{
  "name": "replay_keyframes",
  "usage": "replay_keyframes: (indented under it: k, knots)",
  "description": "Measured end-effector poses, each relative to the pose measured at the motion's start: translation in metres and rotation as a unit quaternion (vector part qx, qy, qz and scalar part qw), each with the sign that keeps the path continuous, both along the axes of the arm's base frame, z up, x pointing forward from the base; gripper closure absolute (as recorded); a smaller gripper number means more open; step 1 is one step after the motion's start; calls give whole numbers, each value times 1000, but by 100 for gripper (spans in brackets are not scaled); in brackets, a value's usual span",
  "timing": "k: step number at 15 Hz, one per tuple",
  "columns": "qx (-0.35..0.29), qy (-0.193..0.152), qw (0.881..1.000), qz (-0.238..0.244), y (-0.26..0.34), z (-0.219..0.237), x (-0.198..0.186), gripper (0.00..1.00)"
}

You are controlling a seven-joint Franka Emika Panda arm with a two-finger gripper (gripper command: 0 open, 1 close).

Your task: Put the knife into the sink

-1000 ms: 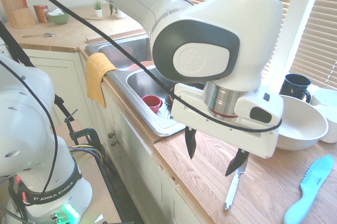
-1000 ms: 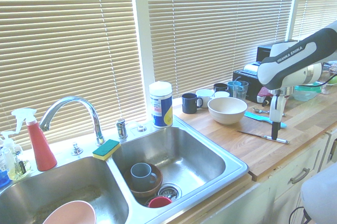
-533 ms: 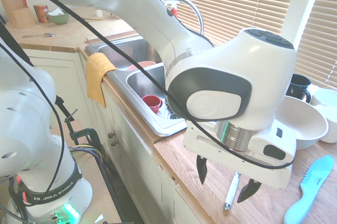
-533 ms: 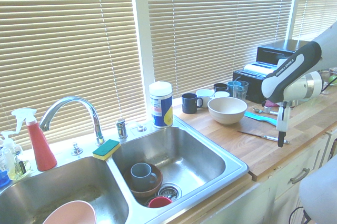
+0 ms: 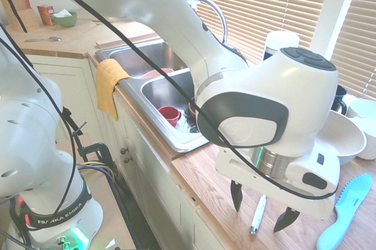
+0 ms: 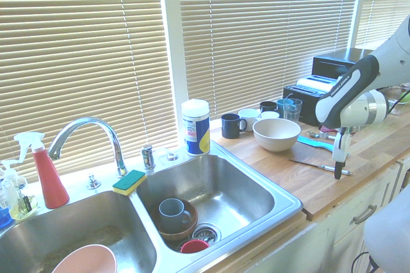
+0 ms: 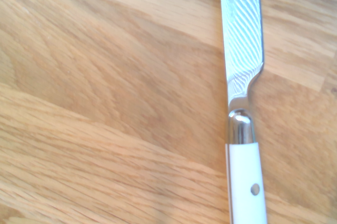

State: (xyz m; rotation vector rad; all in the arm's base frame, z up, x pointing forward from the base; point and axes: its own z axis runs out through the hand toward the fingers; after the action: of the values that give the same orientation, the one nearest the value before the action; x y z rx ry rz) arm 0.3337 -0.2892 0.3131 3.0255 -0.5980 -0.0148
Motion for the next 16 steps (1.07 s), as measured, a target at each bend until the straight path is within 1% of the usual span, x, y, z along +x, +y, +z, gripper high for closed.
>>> replay_keyframes:
  k: [16]
  knots:
    - [0, -4, 1000, -11, 6, 1, 5, 100]
